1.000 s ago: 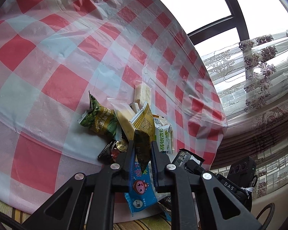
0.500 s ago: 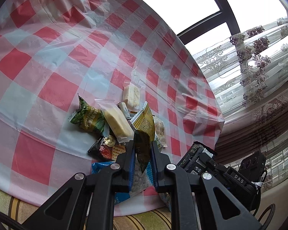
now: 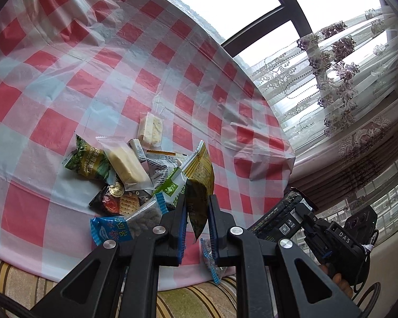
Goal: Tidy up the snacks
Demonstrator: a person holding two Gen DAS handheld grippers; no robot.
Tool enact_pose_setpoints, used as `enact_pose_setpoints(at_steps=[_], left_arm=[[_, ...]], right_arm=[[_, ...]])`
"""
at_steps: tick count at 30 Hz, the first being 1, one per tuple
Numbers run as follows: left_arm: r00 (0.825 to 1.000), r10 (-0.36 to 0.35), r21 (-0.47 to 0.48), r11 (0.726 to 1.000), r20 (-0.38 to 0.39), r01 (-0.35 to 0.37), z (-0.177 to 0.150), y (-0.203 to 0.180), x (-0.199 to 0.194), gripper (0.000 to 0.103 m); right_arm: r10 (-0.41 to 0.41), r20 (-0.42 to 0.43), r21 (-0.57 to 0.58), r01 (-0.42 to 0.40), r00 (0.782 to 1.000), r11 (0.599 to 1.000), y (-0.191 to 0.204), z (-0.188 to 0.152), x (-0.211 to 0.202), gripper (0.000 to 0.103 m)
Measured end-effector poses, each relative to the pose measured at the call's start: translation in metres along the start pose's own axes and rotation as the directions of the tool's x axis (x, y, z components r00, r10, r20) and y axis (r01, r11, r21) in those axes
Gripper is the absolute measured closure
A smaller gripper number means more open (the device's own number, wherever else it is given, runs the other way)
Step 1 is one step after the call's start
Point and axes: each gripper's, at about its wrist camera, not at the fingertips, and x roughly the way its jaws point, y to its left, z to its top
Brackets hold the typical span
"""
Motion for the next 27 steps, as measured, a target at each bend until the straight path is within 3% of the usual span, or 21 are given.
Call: enact_pose_setpoints(at_steps=[8, 15, 20, 27], left_arm=[[0.996, -0.045, 0.048, 0.998, -0.081, 0.049, -0.02, -0.034, 0.024, 0.088], [0.973, -0.094, 0.103, 0.988, -0.21, 0.118, -0.052, -0.08, 0.059, 0.088], [0.935, -0.108, 0.176, 0.969, -0.337, 0.175, -0.088, -0.125, 0.091, 0.088], [0.854, -0.07, 0.281, 0.928, -0.516, 0.246, -0.151, -0.18, 0.136, 0.088]], right_arm=[[-0.133, 0.042, 0.002, 0.133, 0.99, 0.991, -0.039, -0.009, -0.04, 0.086], [-0.232, 0.05, 0.047, 0.23, 0.971, 0.972, -0.084, -0.026, -0.075, 0.086], [-0.29, 0.04, 0.074, 0.287, 0.956, 0.955, -0.111, -0.04, -0.09, 0.086], [-0.402, 0.009, 0.1, 0.399, 0.916, 0.911, -0.154, -0.066, -0.107, 0.086]])
